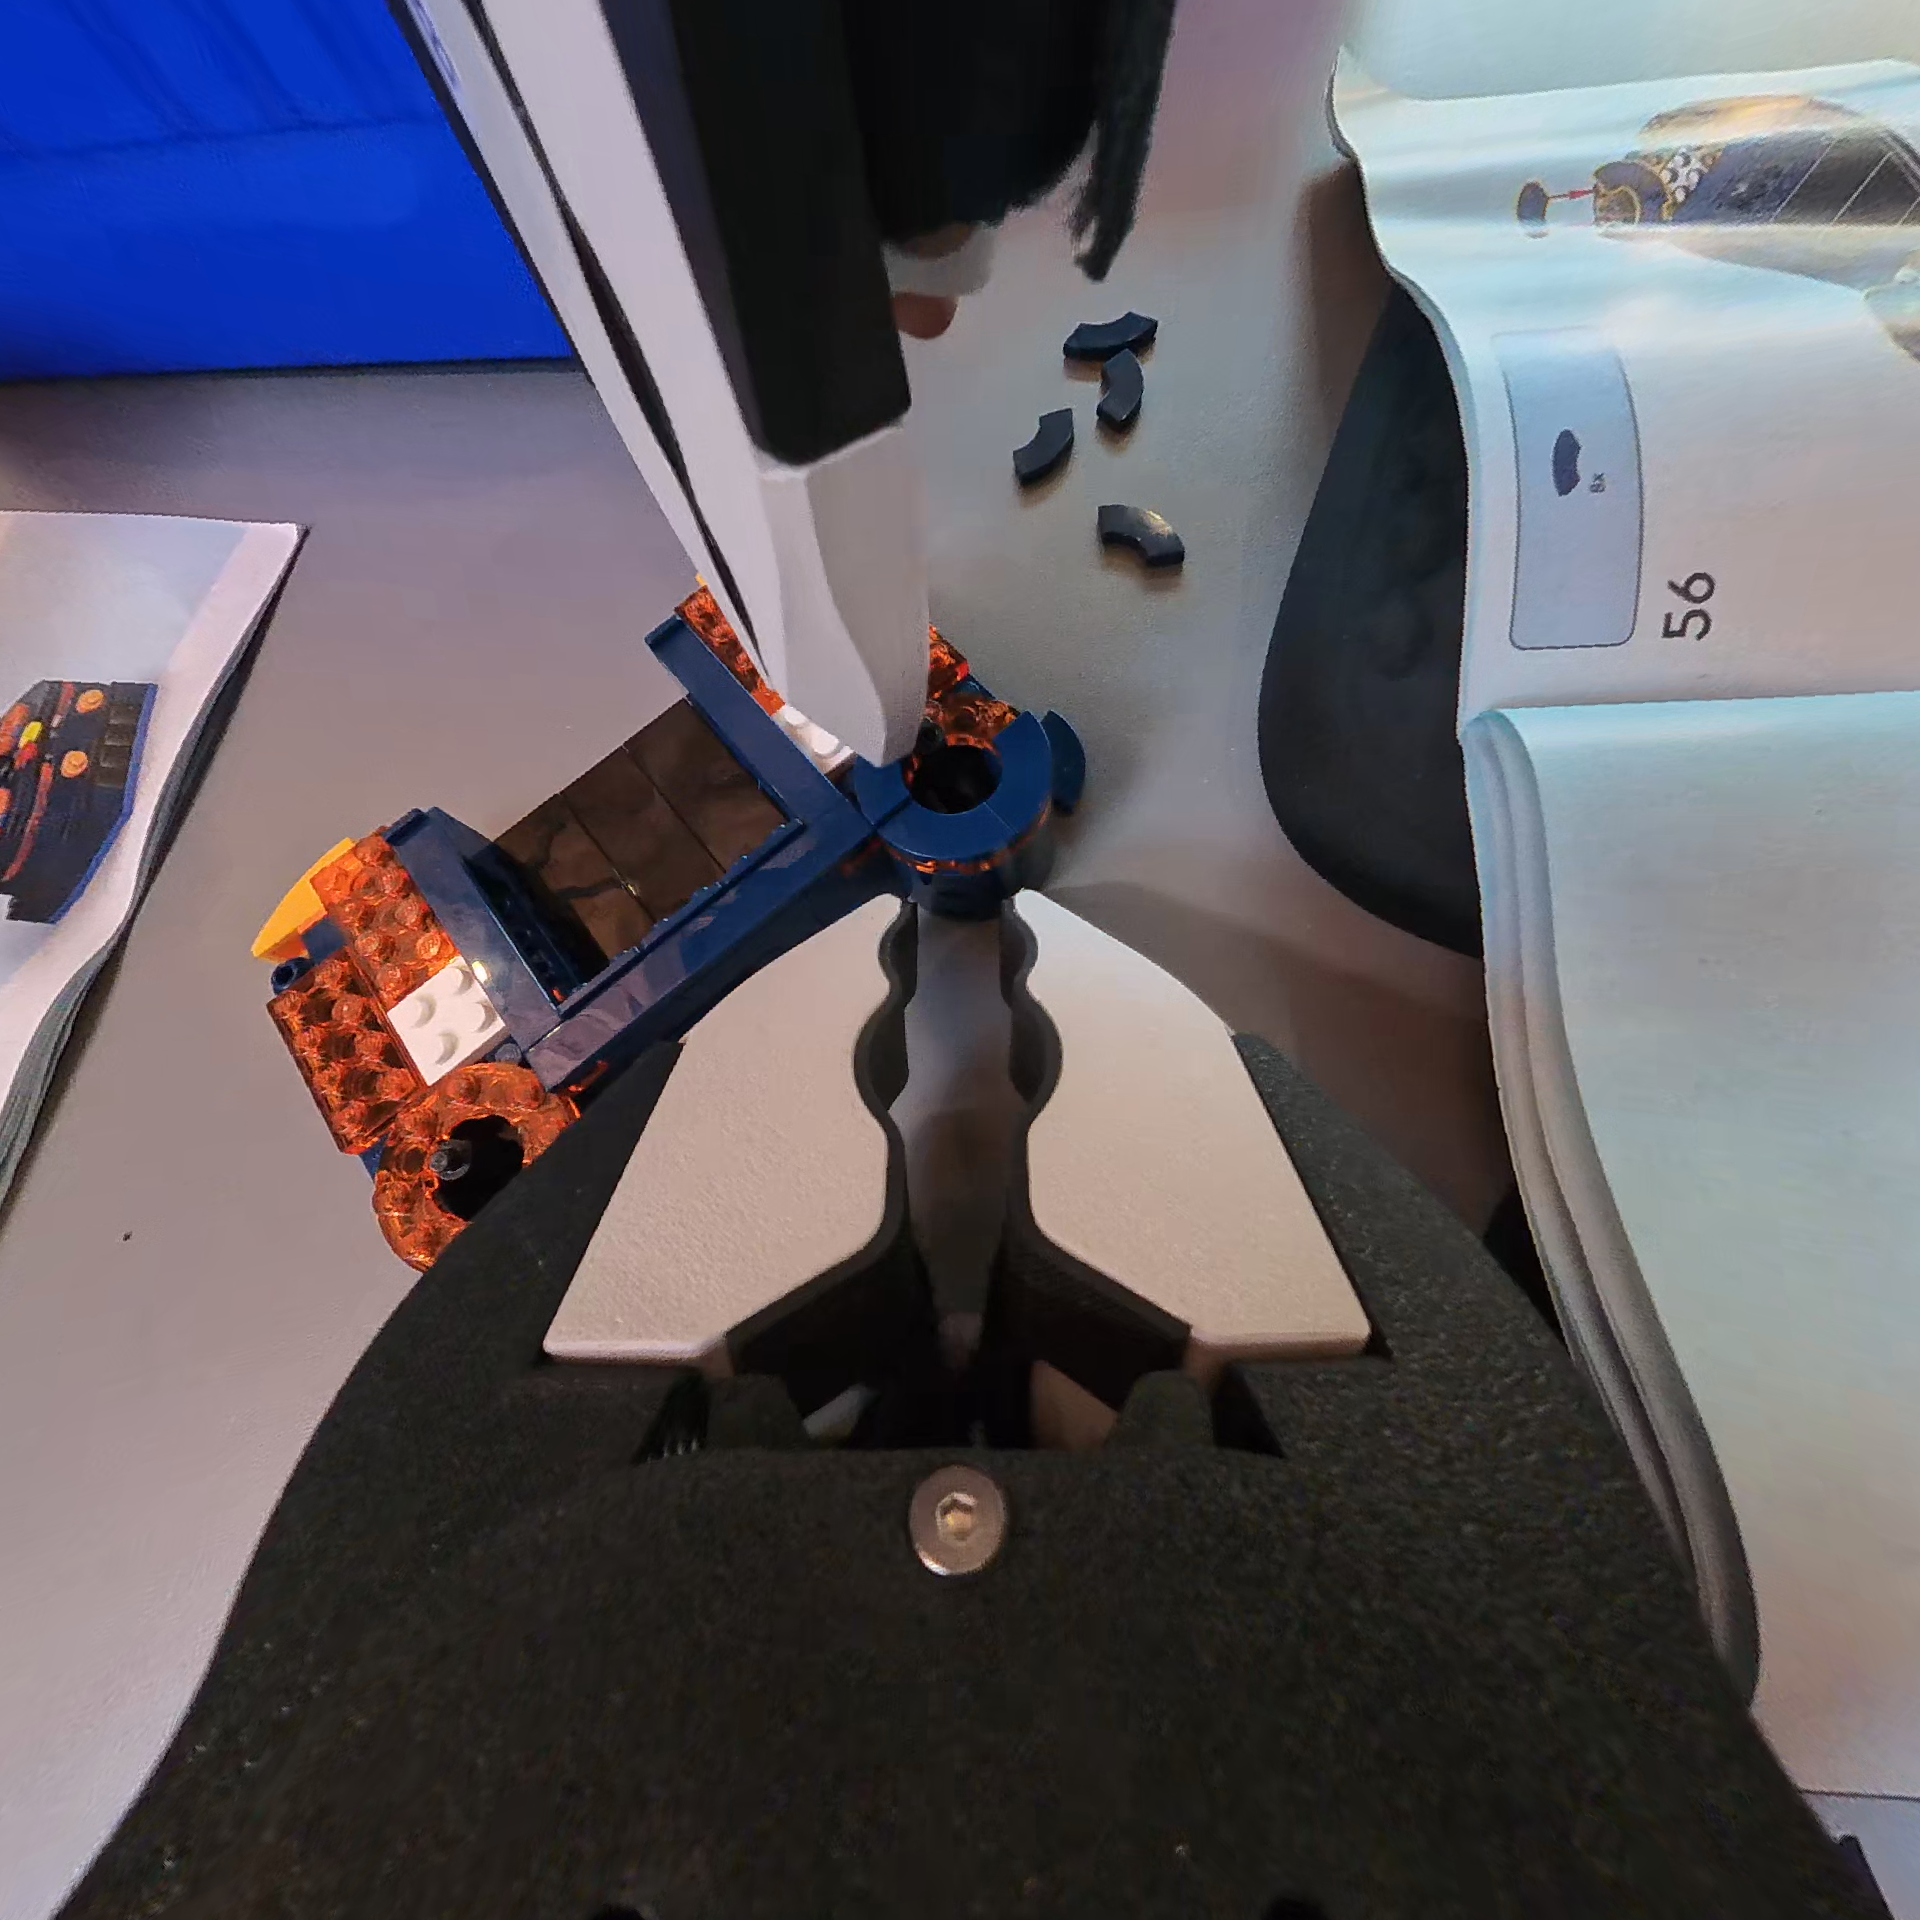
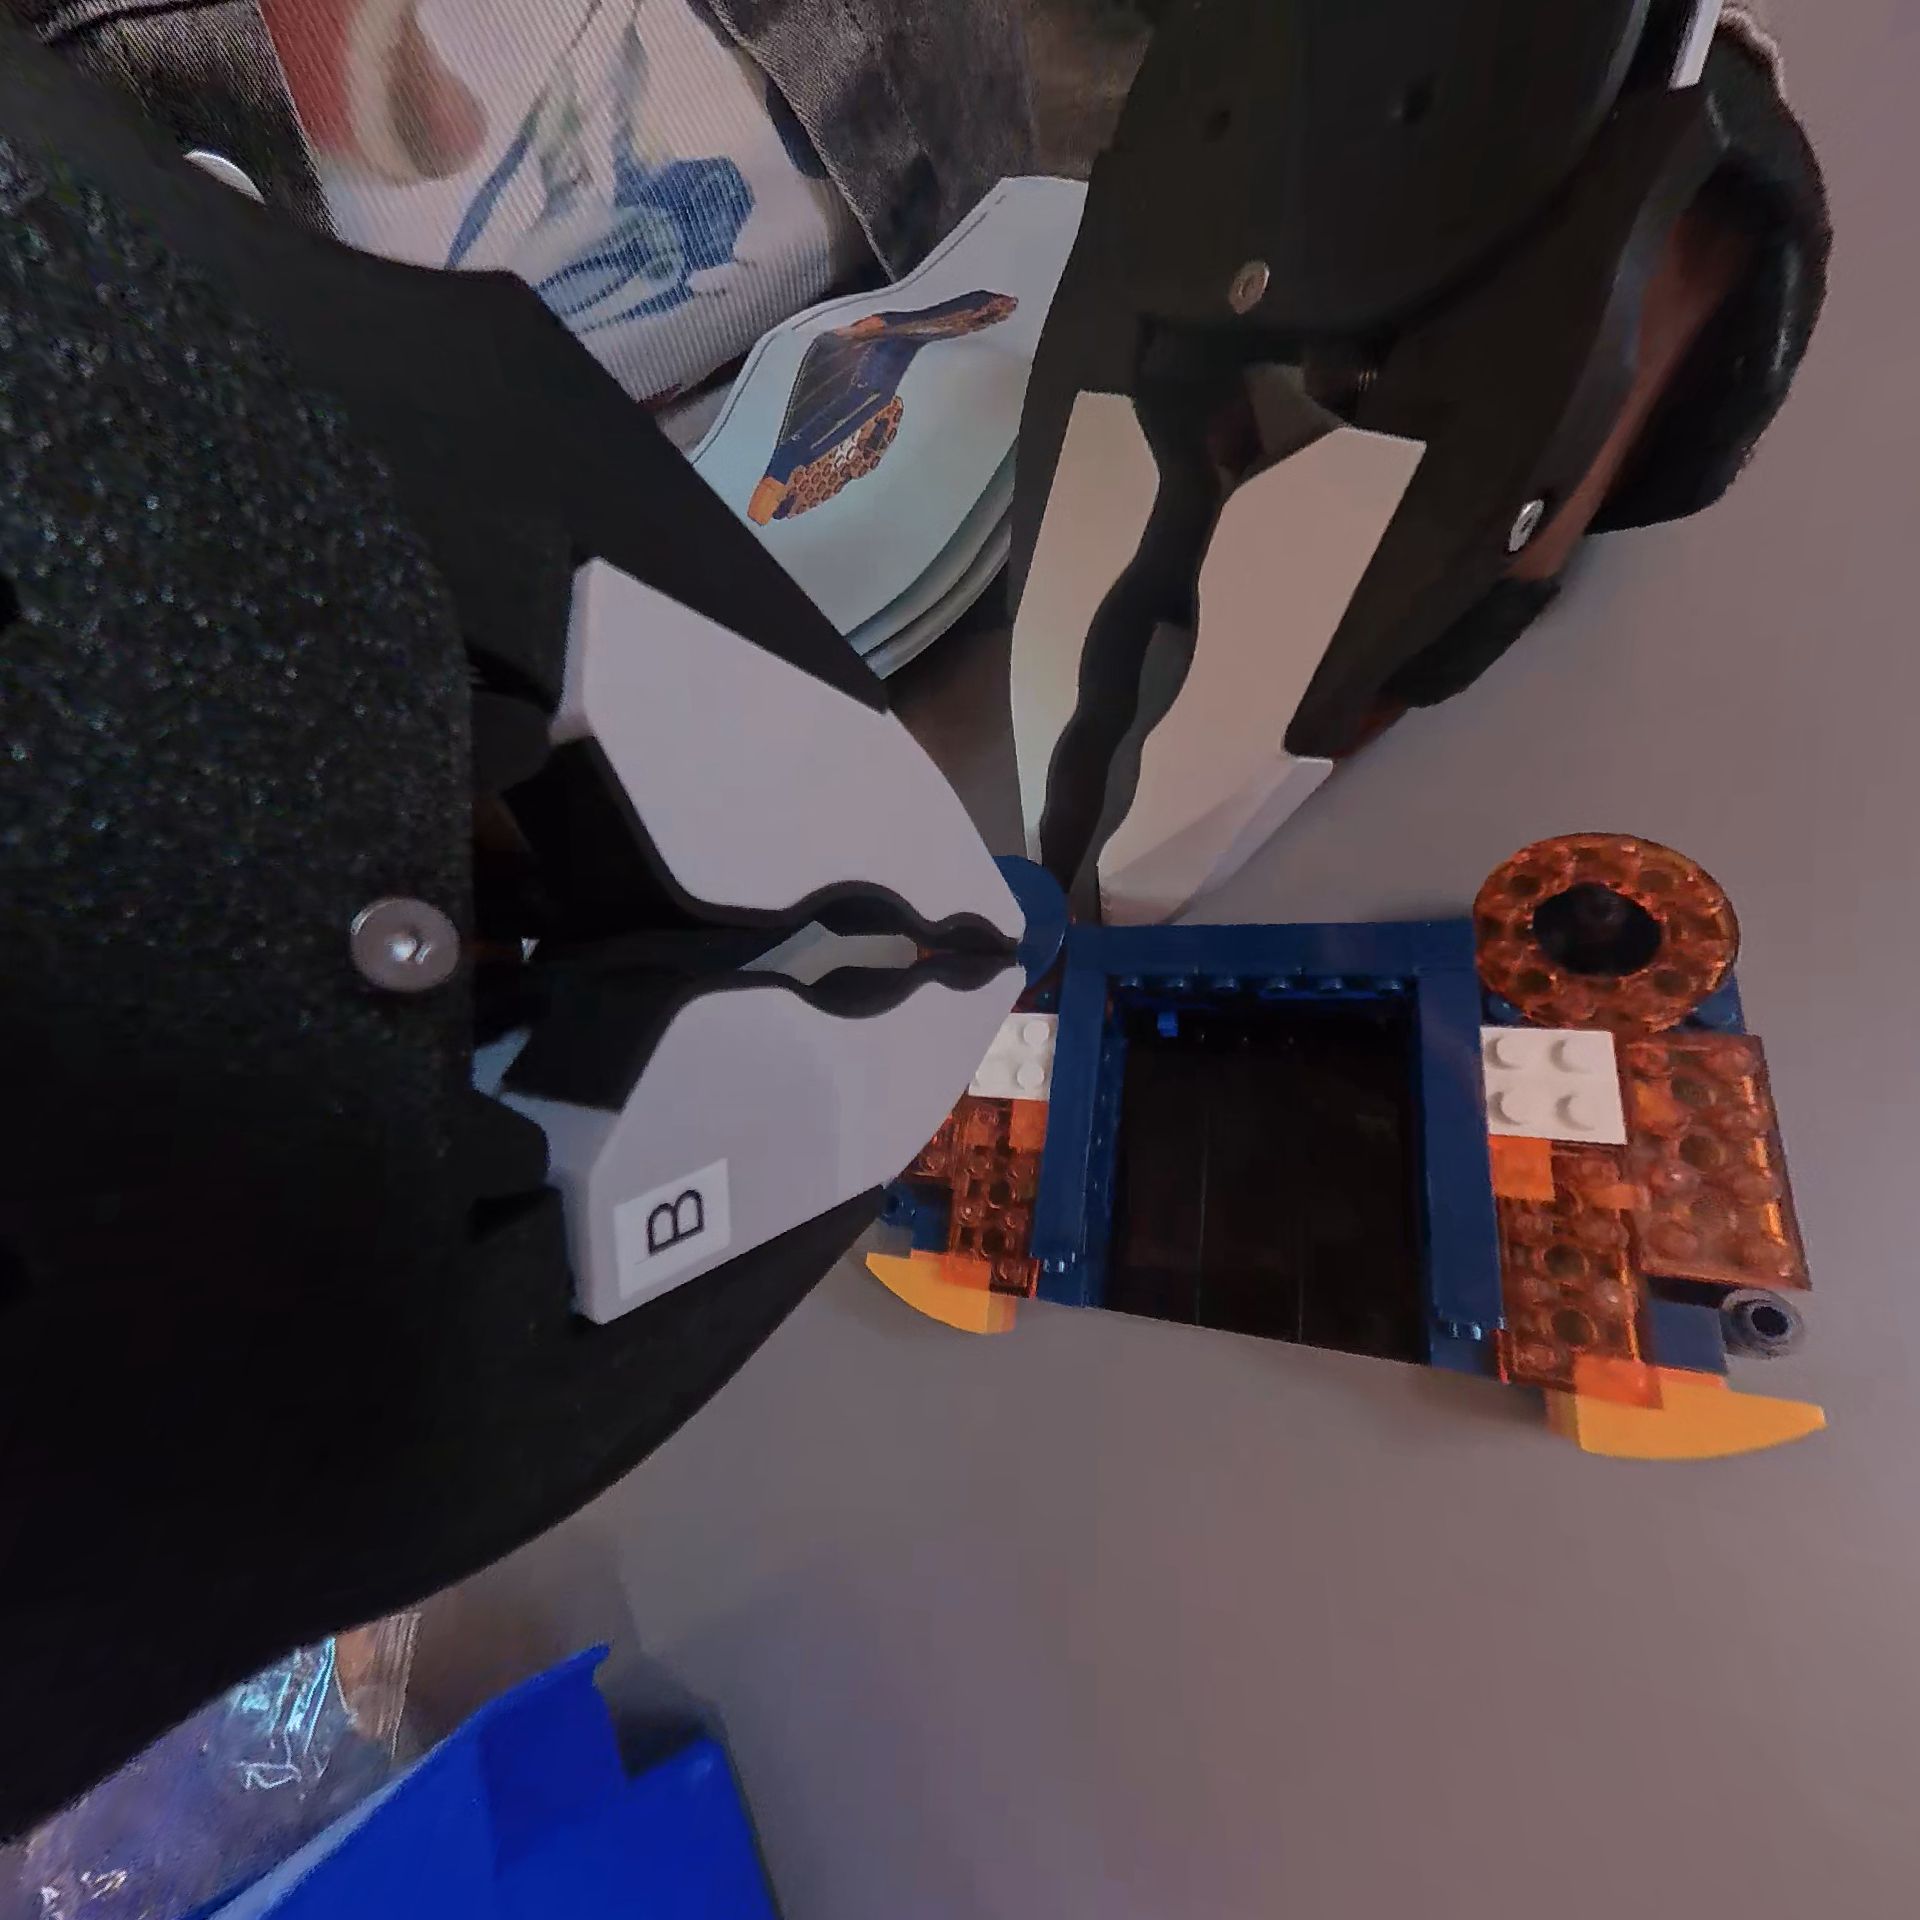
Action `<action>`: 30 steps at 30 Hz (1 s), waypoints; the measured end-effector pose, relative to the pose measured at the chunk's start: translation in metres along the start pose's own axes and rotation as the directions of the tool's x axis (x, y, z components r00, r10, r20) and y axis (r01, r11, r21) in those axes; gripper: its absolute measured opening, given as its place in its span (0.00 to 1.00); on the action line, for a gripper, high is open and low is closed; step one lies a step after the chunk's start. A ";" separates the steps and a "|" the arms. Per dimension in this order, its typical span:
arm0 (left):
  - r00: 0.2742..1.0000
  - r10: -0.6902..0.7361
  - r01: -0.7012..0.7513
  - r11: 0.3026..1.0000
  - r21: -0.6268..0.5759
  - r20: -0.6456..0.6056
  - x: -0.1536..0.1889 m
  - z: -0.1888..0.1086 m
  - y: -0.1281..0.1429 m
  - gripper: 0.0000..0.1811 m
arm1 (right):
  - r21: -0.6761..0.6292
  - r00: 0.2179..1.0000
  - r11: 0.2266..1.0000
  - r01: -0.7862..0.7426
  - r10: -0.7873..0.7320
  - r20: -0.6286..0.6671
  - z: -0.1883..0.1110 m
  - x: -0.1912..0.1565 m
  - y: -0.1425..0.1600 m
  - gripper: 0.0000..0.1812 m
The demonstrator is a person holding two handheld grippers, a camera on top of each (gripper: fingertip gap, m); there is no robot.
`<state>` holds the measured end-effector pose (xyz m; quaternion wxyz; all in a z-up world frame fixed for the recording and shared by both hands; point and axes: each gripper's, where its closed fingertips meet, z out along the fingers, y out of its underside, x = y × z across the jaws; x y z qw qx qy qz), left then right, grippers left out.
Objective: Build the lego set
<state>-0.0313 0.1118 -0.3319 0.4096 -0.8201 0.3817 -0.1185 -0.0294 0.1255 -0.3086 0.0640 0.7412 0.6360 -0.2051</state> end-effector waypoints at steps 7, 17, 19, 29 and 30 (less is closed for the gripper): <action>1.000 0.007 -0.007 1.000 -0.001 0.003 0.000 0.000 0.000 0.08 | -0.015 1.000 1.000 -0.010 0.010 -0.007 0.001 0.000 0.002 0.00; 1.000 0.016 -0.016 1.000 -0.009 0.002 0.001 0.001 0.001 0.07 | -0.048 1.000 0.999 -0.001 0.000 -0.018 0.004 -0.004 0.001 0.00; 1.000 0.018 -0.018 1.000 -0.011 0.003 0.001 0.001 0.001 0.06 | -0.056 1.000 0.998 -0.012 0.012 0.004 0.006 -0.008 0.001 0.00; 1.000 0.030 -0.030 0.999 -0.017 -0.001 0.003 0.002 0.002 0.07 | -0.024 0.998 0.998 -0.056 0.056 0.039 -0.004 -0.003 -0.004 0.00; 1.000 0.028 -0.028 0.999 -0.018 -0.002 0.003 0.002 0.002 0.07 | -0.033 0.998 0.998 -0.052 0.053 0.035 -0.003 -0.003 -0.003 0.00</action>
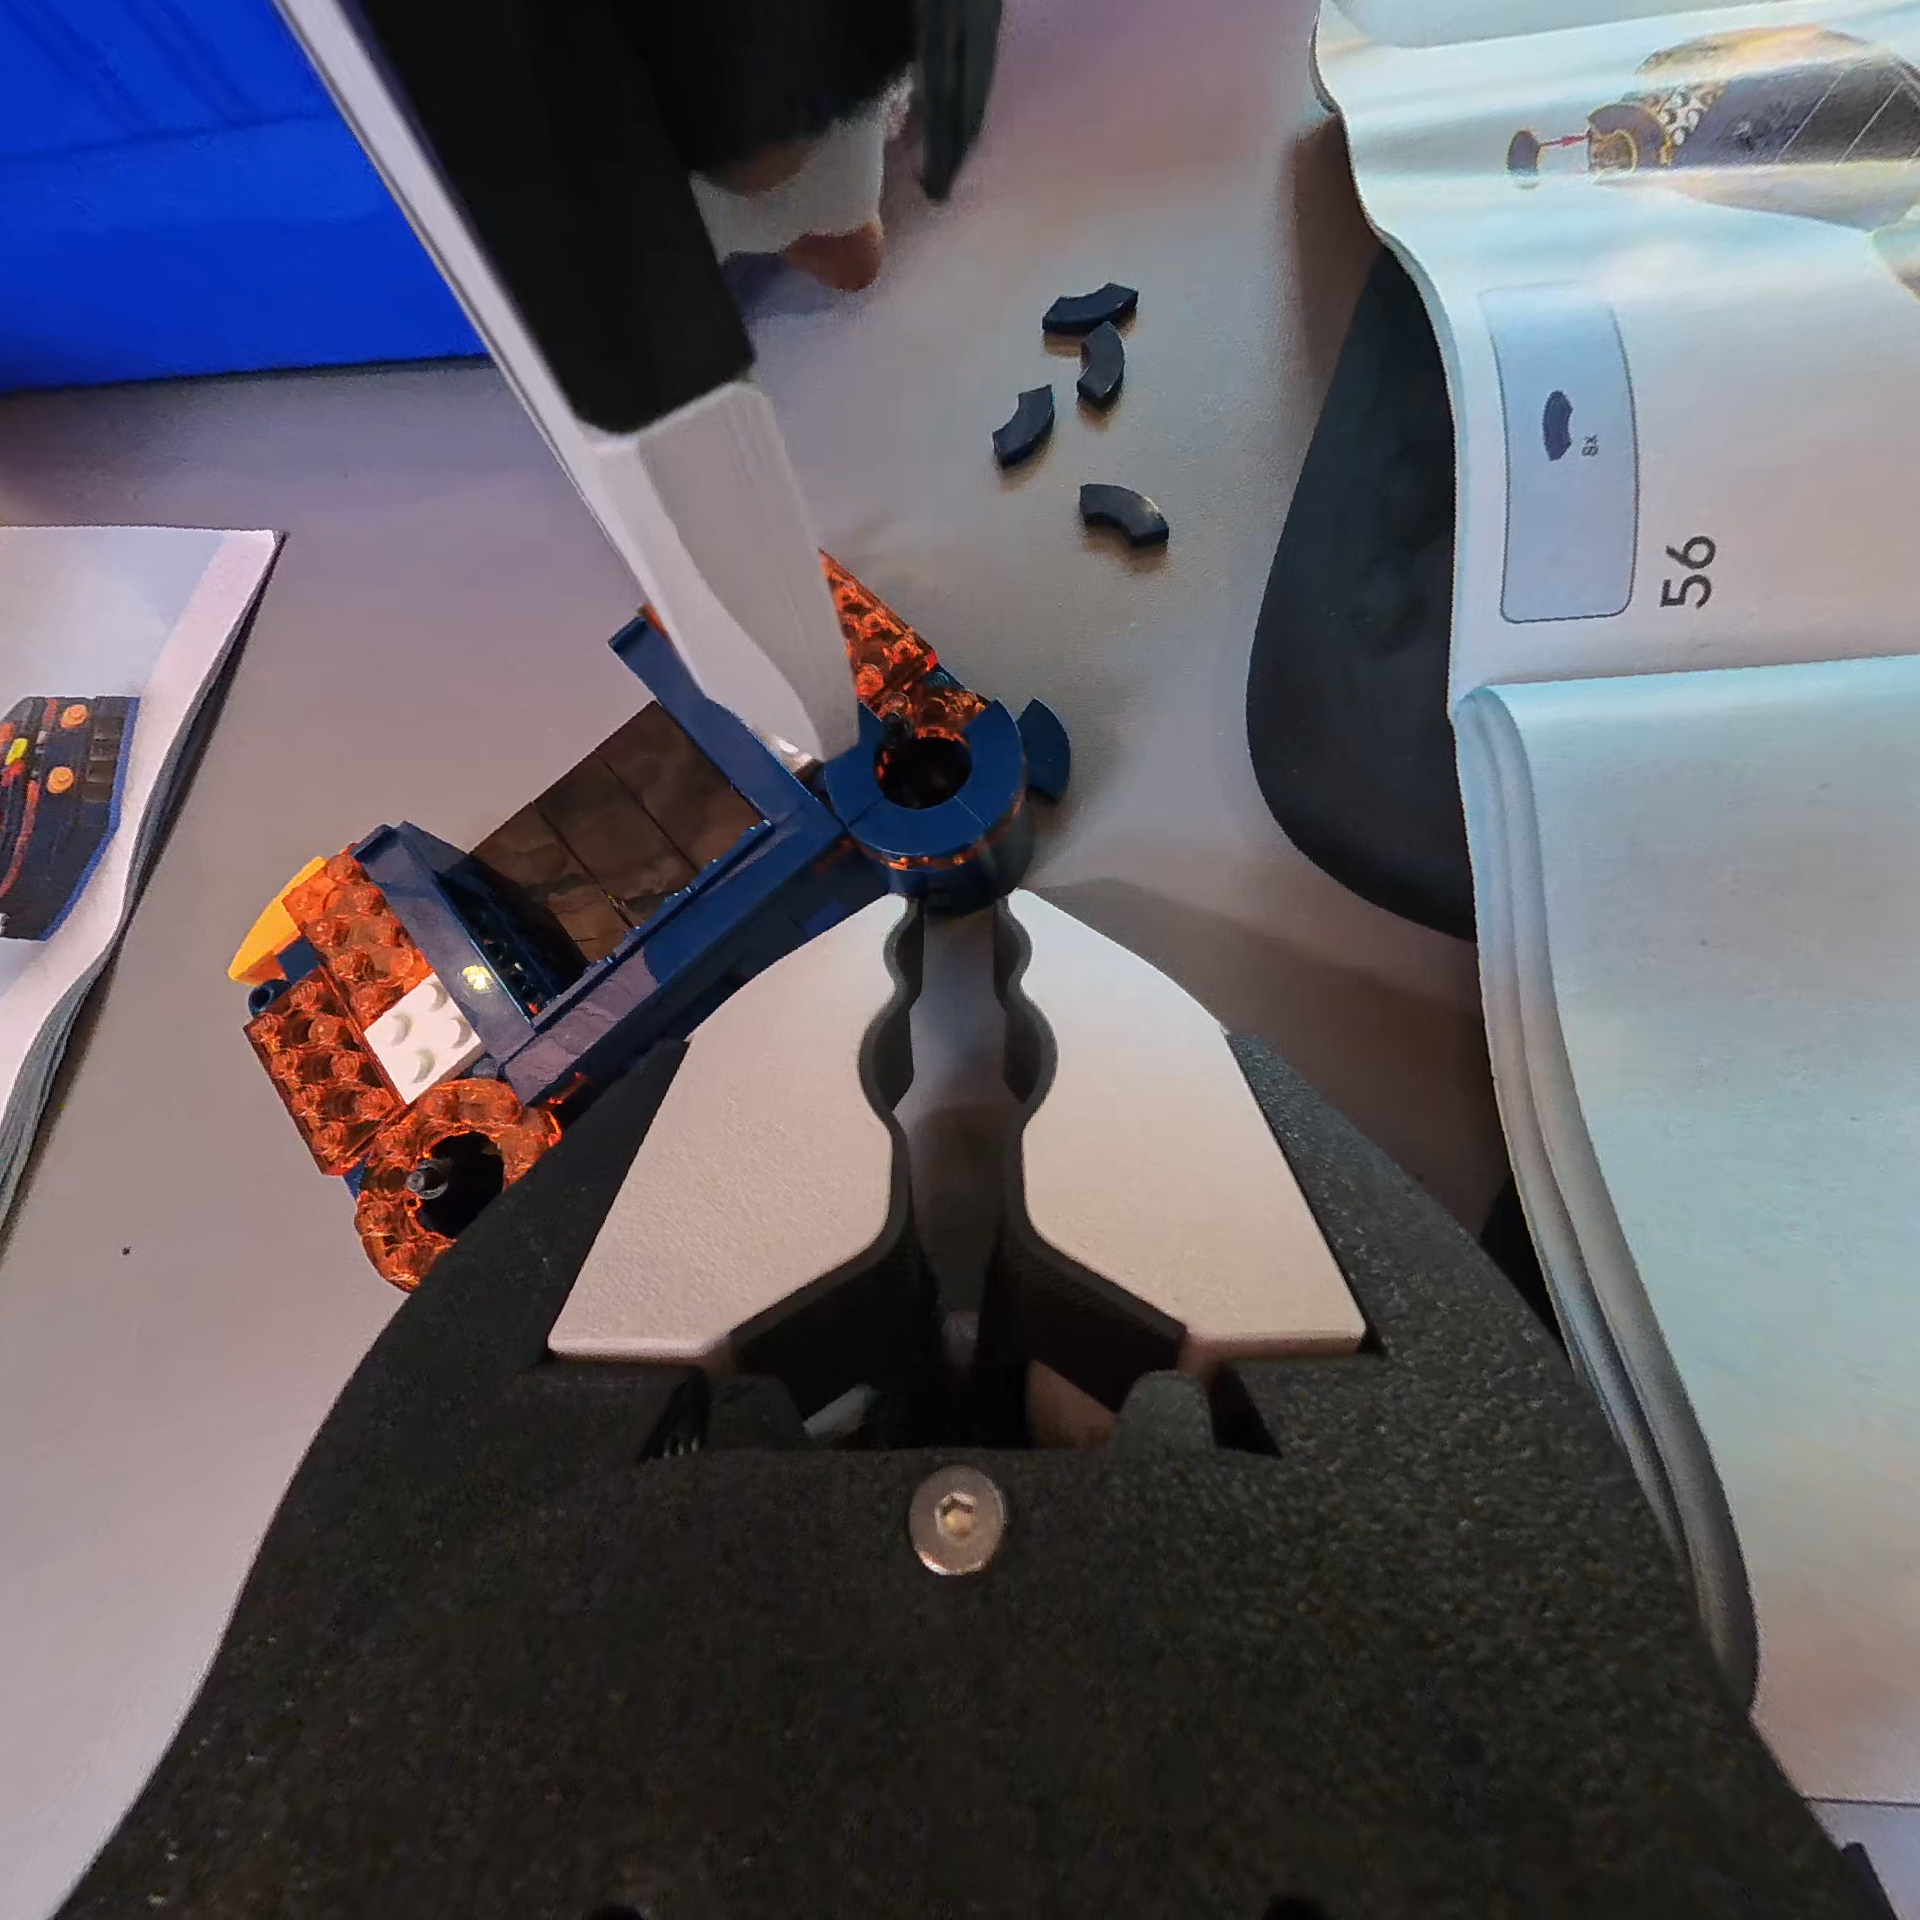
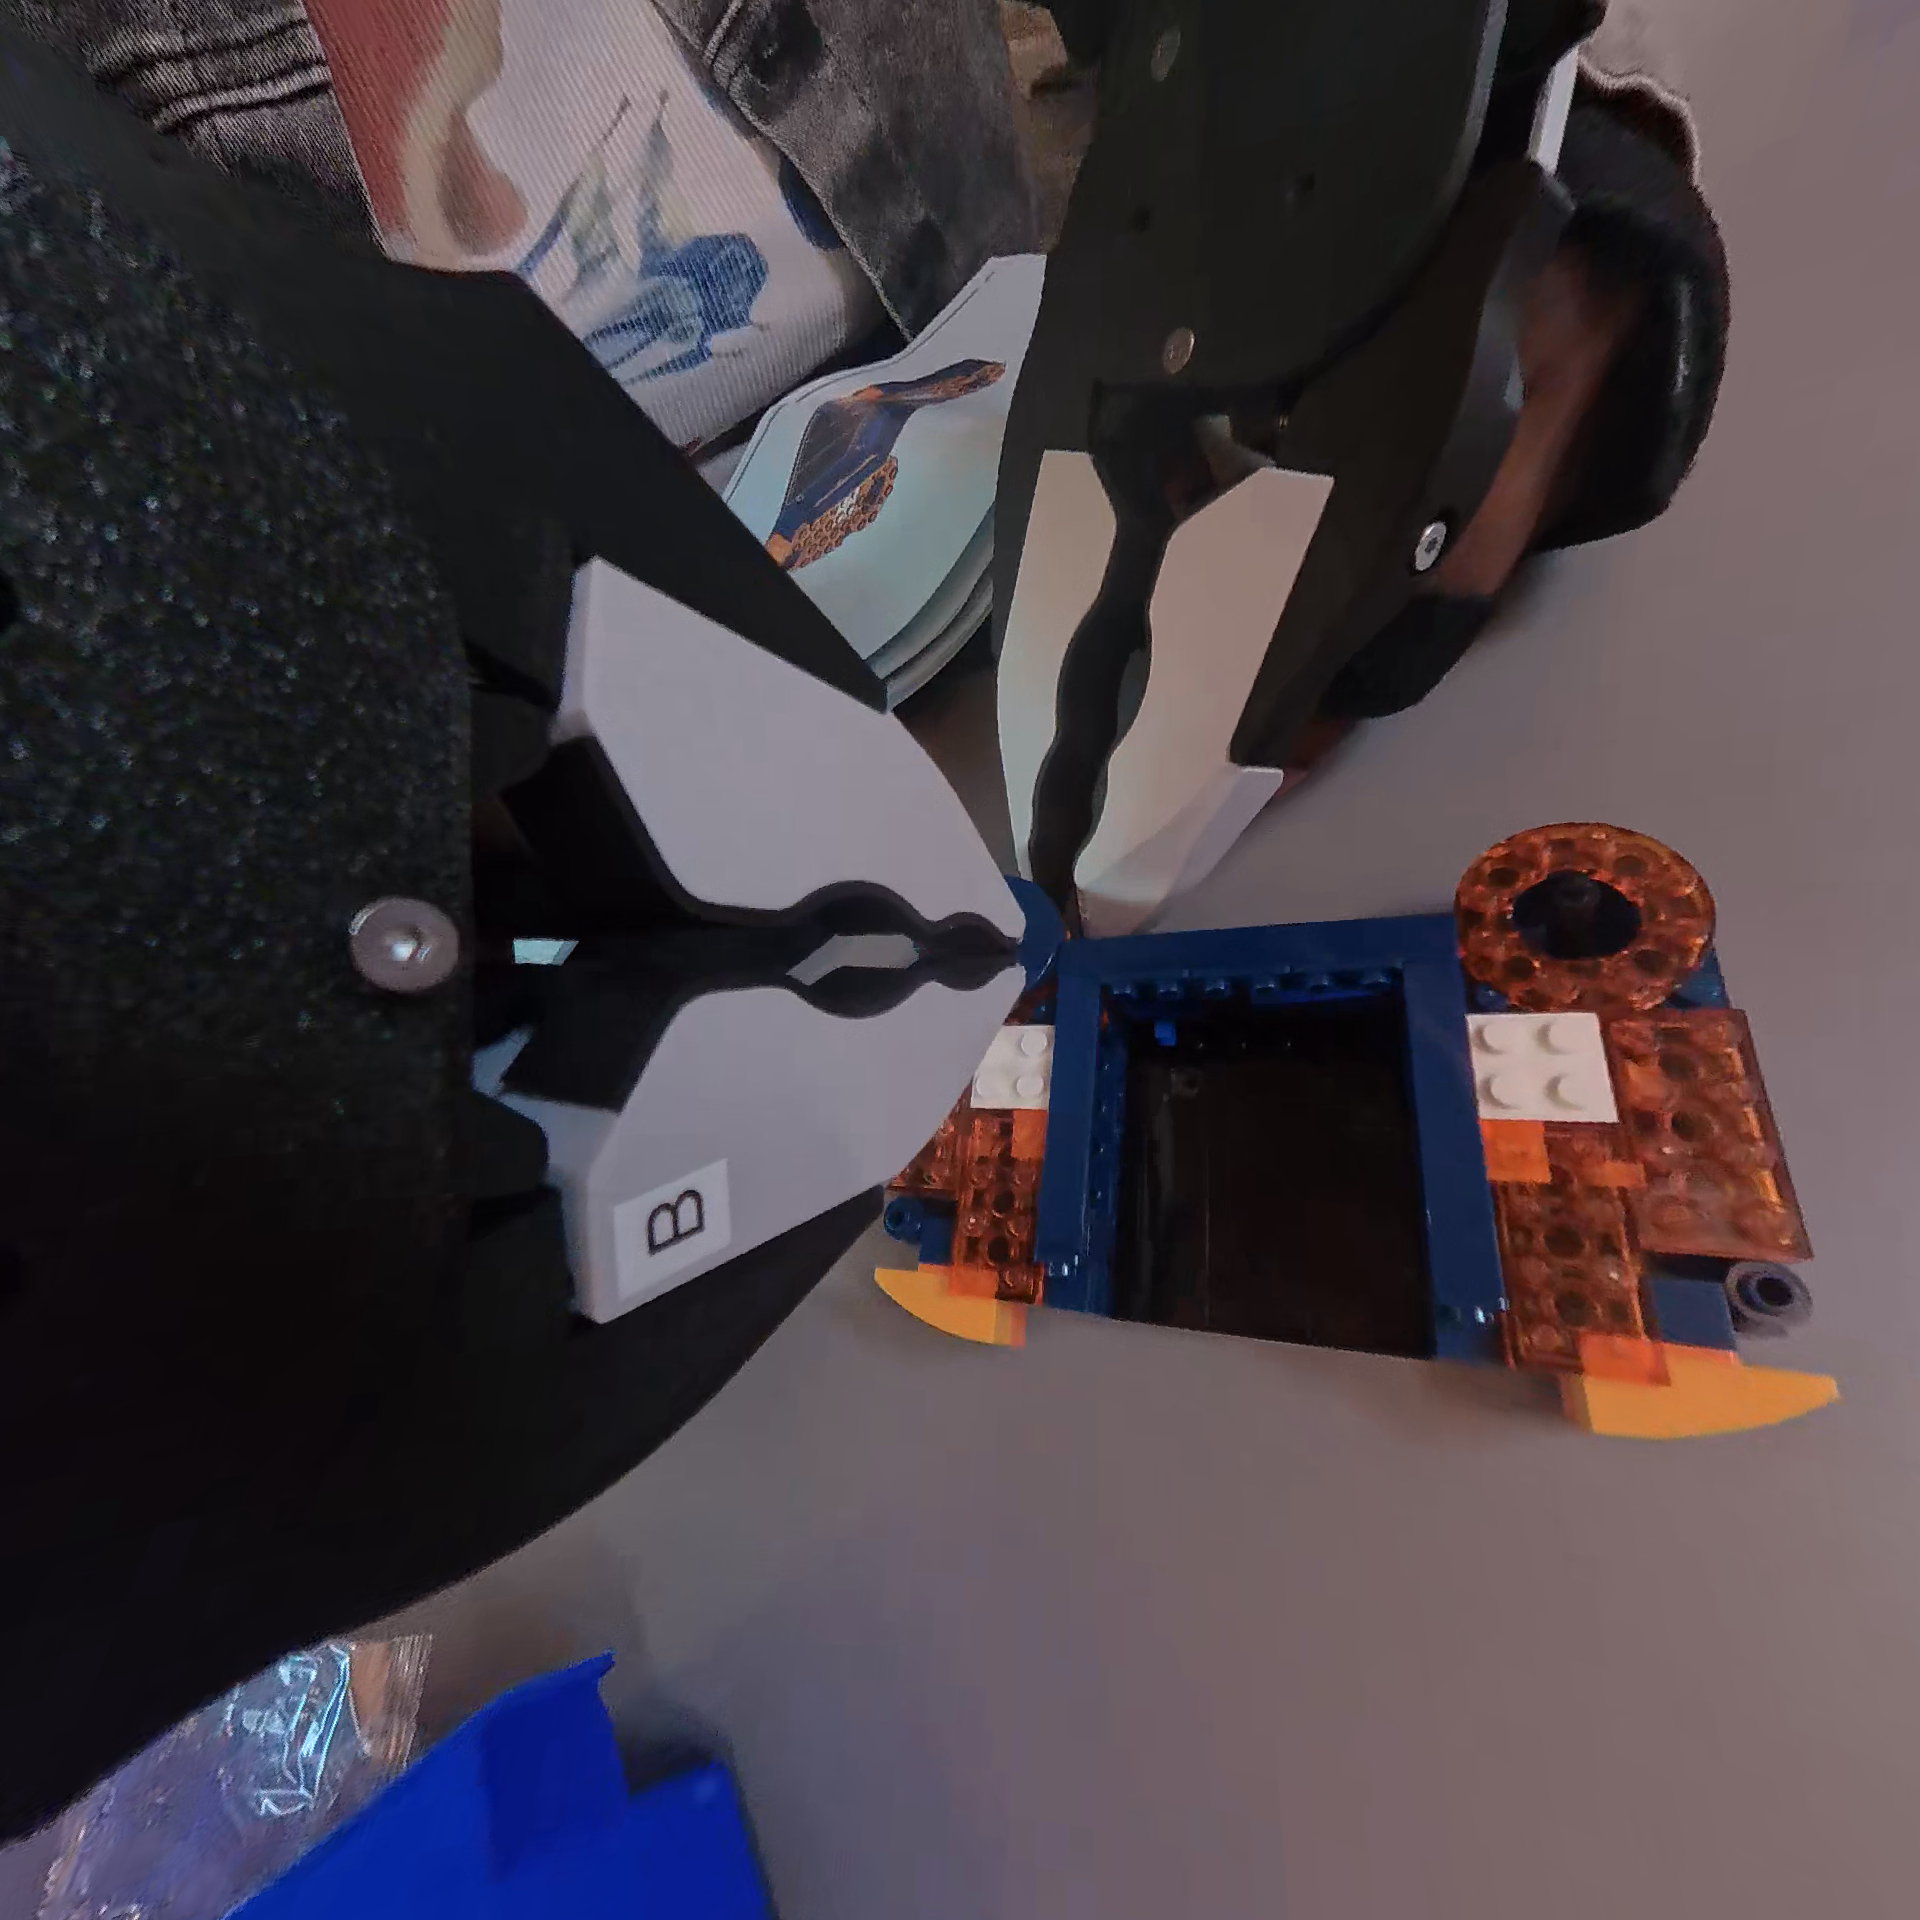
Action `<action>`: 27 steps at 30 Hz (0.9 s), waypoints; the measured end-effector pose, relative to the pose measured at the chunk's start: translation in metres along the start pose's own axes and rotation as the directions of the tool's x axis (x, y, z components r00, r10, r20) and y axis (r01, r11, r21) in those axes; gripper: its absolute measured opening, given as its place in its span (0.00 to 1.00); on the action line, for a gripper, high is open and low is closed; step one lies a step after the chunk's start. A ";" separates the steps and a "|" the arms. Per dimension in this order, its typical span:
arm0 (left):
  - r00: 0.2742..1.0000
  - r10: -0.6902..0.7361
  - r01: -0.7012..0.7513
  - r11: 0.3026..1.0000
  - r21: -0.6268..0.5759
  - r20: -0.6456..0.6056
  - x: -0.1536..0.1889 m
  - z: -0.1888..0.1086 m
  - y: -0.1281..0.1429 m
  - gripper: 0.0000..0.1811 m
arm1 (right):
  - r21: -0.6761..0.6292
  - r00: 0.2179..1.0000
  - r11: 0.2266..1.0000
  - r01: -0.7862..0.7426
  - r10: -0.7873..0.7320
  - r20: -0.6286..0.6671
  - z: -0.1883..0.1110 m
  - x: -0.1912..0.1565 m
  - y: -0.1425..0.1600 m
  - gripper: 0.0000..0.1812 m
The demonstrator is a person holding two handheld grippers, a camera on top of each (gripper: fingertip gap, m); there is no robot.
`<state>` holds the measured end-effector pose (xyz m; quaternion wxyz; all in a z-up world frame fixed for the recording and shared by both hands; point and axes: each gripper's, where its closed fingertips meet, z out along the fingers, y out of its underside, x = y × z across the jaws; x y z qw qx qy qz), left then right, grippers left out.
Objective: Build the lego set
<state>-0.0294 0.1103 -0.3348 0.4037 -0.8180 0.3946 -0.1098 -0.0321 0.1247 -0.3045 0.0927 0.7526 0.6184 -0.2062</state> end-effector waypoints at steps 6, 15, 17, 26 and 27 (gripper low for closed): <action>1.000 0.001 -0.001 1.000 -0.006 0.001 0.000 0.001 0.001 0.07 | -0.015 1.000 1.000 0.017 -0.017 -0.019 0.005 0.002 0.003 0.00; 1.000 0.005 -0.005 1.000 -0.008 0.005 0.000 0.001 0.001 0.07 | -0.061 1.000 0.998 0.005 -0.007 -0.023 0.005 0.005 0.002 0.00; 1.000 0.005 -0.005 1.000 -0.008 0.004 0.000 0.001 0.001 0.07 | -0.071 0.999 0.997 0.014 -0.016 -0.039 0.005 0.005 0.002 0.00; 1.000 0.010 -0.010 1.000 -0.007 0.000 0.001 0.001 0.001 0.07 | -0.070 0.995 0.996 0.055 -0.061 -0.078 0.005 0.013 -0.005 0.00; 1.000 0.006 -0.006 1.000 -0.007 0.002 0.000 0.001 0.001 0.08 | -0.041 0.994 0.997 0.071 -0.074 -0.082 0.004 0.013 -0.009 0.00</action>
